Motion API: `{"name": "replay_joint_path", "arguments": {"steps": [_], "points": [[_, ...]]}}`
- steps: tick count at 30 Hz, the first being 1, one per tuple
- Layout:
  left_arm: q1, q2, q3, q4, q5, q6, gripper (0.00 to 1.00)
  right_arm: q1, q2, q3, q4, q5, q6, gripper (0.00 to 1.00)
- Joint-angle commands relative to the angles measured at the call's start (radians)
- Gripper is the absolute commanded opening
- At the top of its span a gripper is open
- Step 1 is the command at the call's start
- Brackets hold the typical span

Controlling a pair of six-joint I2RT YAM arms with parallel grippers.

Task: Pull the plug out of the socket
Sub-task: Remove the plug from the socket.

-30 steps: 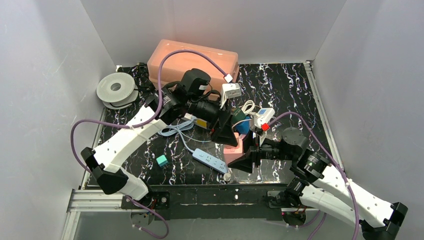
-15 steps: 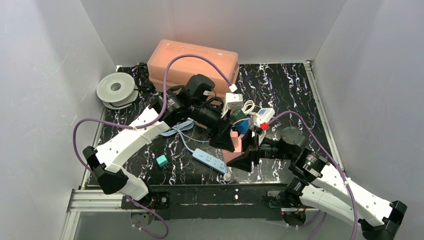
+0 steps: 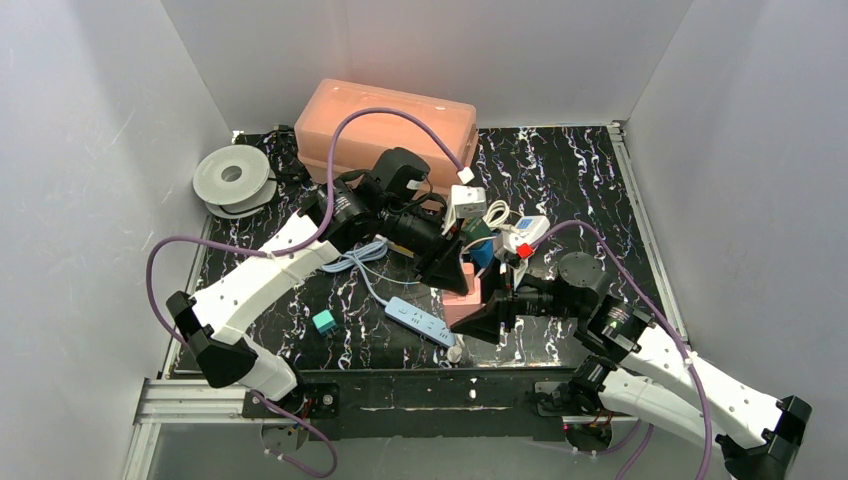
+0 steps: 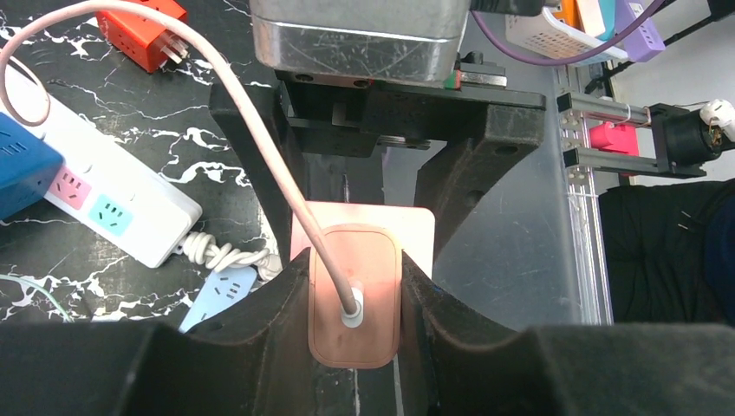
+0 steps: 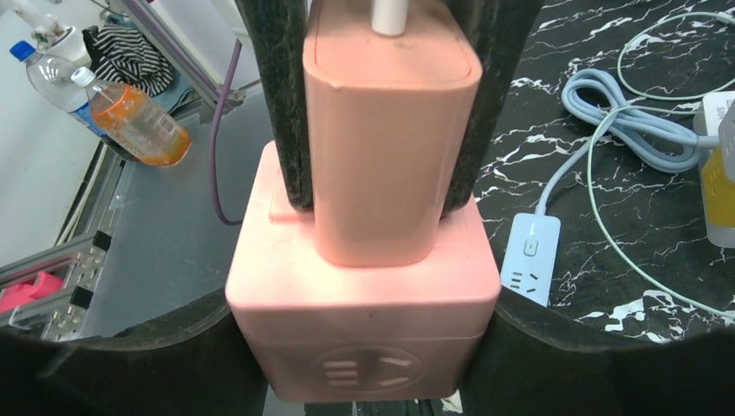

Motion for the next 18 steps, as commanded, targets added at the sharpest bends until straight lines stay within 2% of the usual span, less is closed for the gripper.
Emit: {"name": "replay_joint_path", "arguments": {"steps": [1, 7, 18], "points": [[-0.009, 0.004, 0.034, -0.016, 0.063, -0.026, 0.0, 0.003, -0.005, 0.03, 0.163, 0.06, -0.006, 0.74], [-0.009, 0.012, 0.052, -0.003, 0.062, -0.048, 0.0, 0.002, 0.005, 0.013, 0.265, 0.024, -0.001, 0.82], [-0.01, 0.008, 0.059, 0.003, 0.064, -0.059, 0.0, 0.002, -0.005, -0.112, 0.348, -0.002, 0.072, 0.84]]}}
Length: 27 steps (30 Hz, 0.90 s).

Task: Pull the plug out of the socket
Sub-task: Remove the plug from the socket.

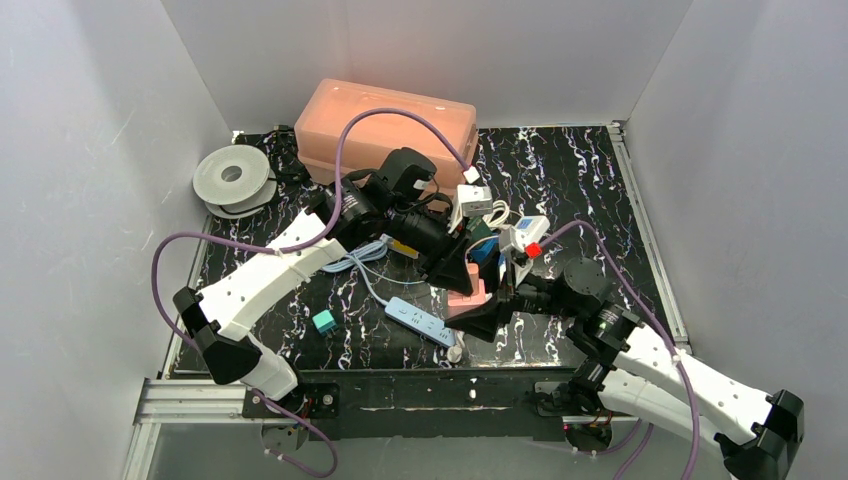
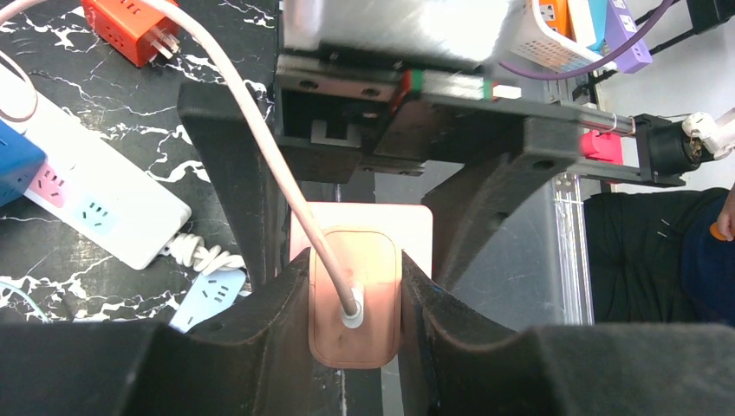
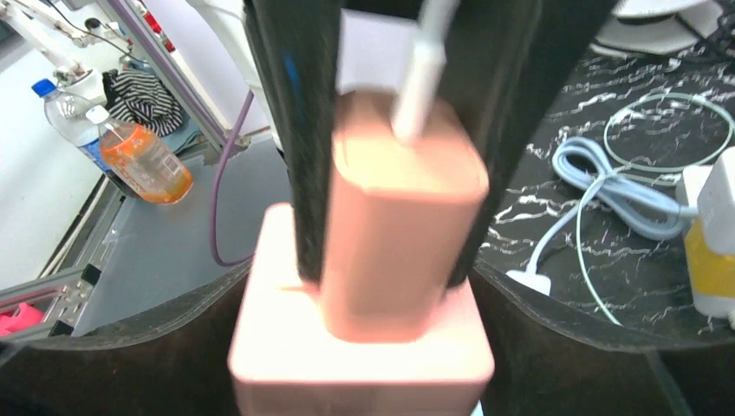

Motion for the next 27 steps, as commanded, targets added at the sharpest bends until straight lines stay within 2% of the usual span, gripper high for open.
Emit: {"name": "replay_joint_path", "arguments": {"steps": [1, 6, 12, 16, 20, 22, 27], "points": [[-0.004, -0.02, 0.048, -0.007, 0.067, -0.012, 0.0, 0.001, -0.036, -0.062, 0.081, -0.013, 0.029, 0.85], [-0.005, -0.028, 0.045, -0.006, 0.068, -0.017, 0.0, 0.001, -0.06, -0.089, 0.114, 0.011, 0.03, 0.85], [-0.005, -0.029, 0.038, 0.001, 0.065, -0.027, 0.0, 0.001, 0.002, -0.039, 0.195, -0.026, 0.047, 0.82], [-0.004, -0.034, 0.035, -0.002, 0.061, -0.021, 0.0, 0.002, 0.035, -0.029, 0.23, -0.037, 0.062, 0.73], [-0.005, -0.041, 0.025, -0.004, 0.06, -0.017, 0.0, 0.002, 0.042, -0.037, 0.244, -0.049, 0.082, 0.58], [-0.005, -0.045, 0.019, -0.005, 0.062, -0.012, 0.0, 0.002, 0.035, -0.046, 0.245, -0.049, 0.084, 0.47], [-0.004, -0.051, 0.031, -0.042, 0.059, 0.025, 0.0, 0.001, -0.009, -0.077, 0.179, -0.043, 0.096, 0.03]]}}
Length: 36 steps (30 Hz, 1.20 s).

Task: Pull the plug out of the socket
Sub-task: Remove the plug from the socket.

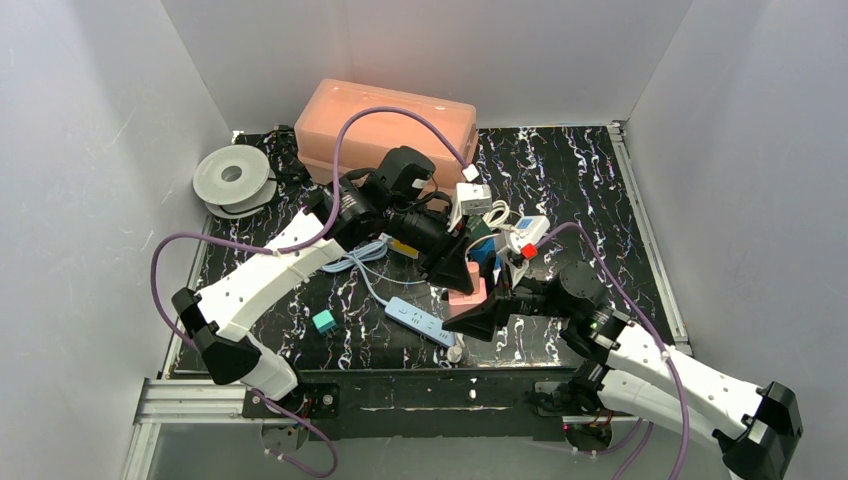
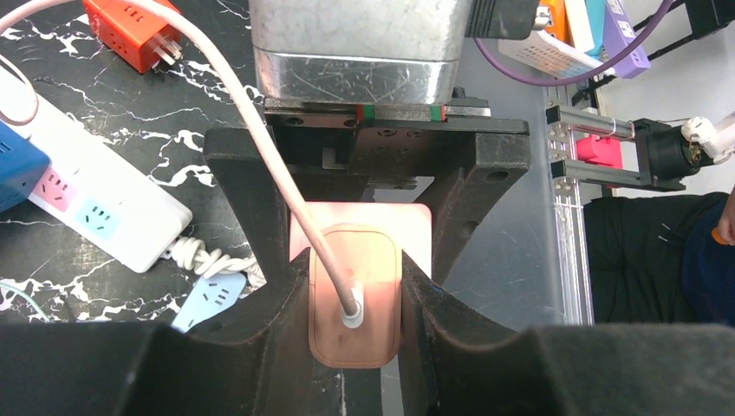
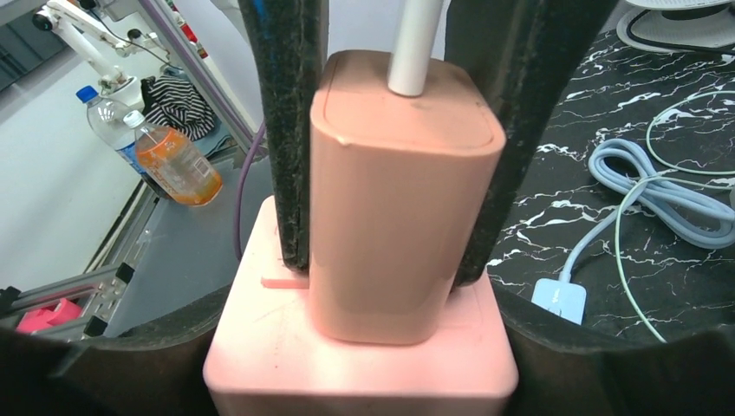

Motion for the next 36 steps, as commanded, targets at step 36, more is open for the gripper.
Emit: {"name": "replay_joint_path", "arguments": {"steps": [36], "points": [[0.167, -0.164, -0.062, -0.09, -0.034, -0.074, 0.0, 0.017, -0.293, -0.062, -0.498, 0.464, 0.044, 0.01]]}}
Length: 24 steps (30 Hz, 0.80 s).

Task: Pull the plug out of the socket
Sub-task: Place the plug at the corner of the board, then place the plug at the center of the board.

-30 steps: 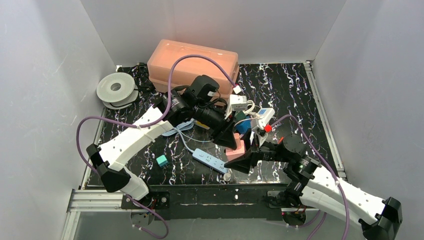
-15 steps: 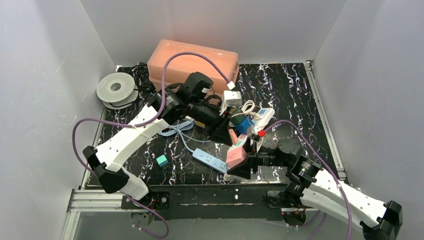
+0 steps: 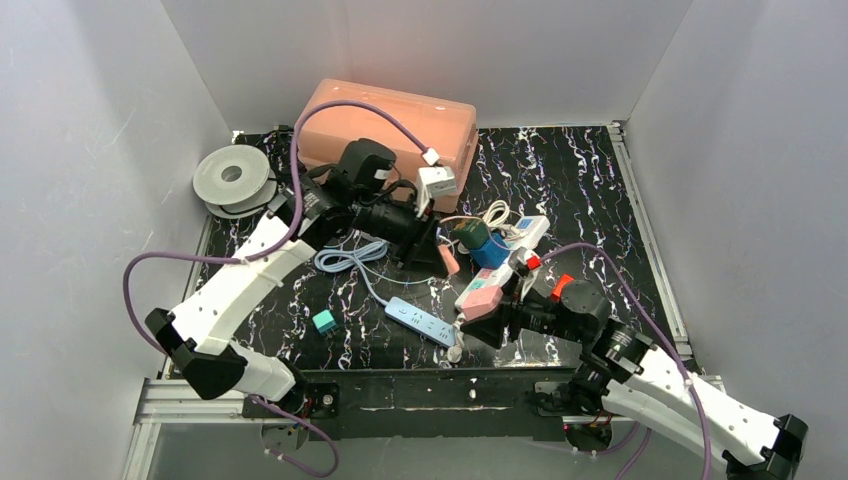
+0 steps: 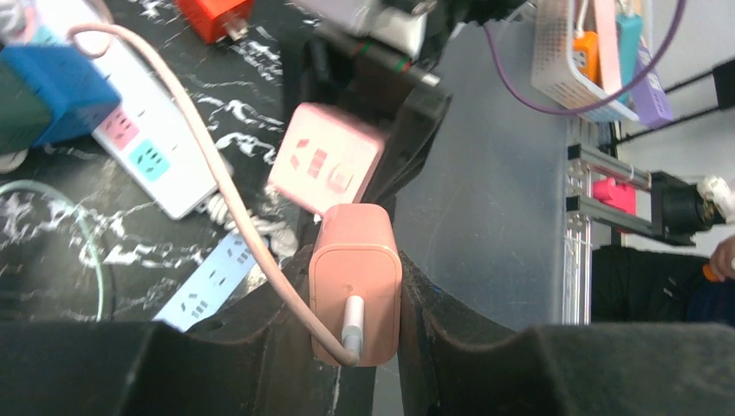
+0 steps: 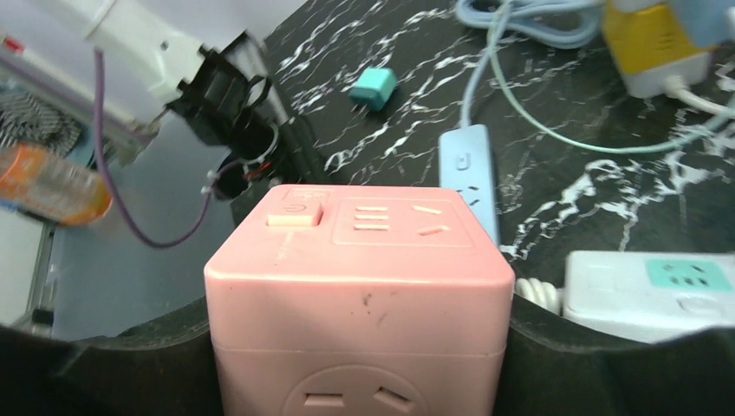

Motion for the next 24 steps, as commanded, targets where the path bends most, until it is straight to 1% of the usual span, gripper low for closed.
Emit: {"name": "replay_joint_path", "arguments": {"steps": [1, 2, 3, 5, 7, 10, 12, 15, 19, 22, 24], "points": [[0.098, -0.069, -0.015, -0.095, -0.001, -0.046, 0.0, 0.003, -0.098, 0.033, -0.101, 0.243, 0.085, 0.01], [0.118, -0.063, 0.004, -0.124, 0.004, -0.035, 0.0, 0.002, -0.125, 0.034, -0.139, 0.323, 0.118, 0.01], [0.133, -0.057, 0.035, -0.156, 0.003, 0.013, 0.0, 0.002, -0.154, 0.038, -0.186, 0.414, 0.161, 0.01], [0.146, -0.046, 0.106, -0.199, -0.014, 0.082, 0.0, 0.003, -0.205, 0.05, -0.314, 0.597, 0.267, 0.01], [0.149, -0.033, 0.182, -0.222, -0.015, 0.143, 0.0, 0.001, -0.238, 0.068, -0.48, 0.748, 0.393, 0.01], [0.149, -0.022, 0.269, -0.241, -0.014, 0.19, 0.0, 0.001, -0.221, 0.128, -0.733, 0.932, 0.586, 0.01], [0.149, -0.029, 0.287, -0.26, -0.013, 0.226, 0.0, 0.0, -0.179, 0.176, -0.866, 1.001, 0.697, 0.01], [0.149, -0.078, 0.224, -0.299, -0.022, 0.292, 0.0, -0.004, -0.106, 0.22, -0.912, 1.018, 0.731, 0.01], [0.149, -0.2, 0.001, -0.384, -0.051, 0.403, 0.0, -0.052, 0.02, 0.264, -0.917, 0.977, 0.714, 0.01], [0.148, -0.296, -0.182, -0.424, -0.069, 0.465, 0.0, -0.17, 0.101, 0.27, -0.862, 0.846, 0.636, 0.01], [0.148, -0.353, -0.284, -0.463, -0.08, 0.528, 0.0, -0.283, 0.153, 0.265, -0.819, 0.734, 0.582, 0.01]]}}
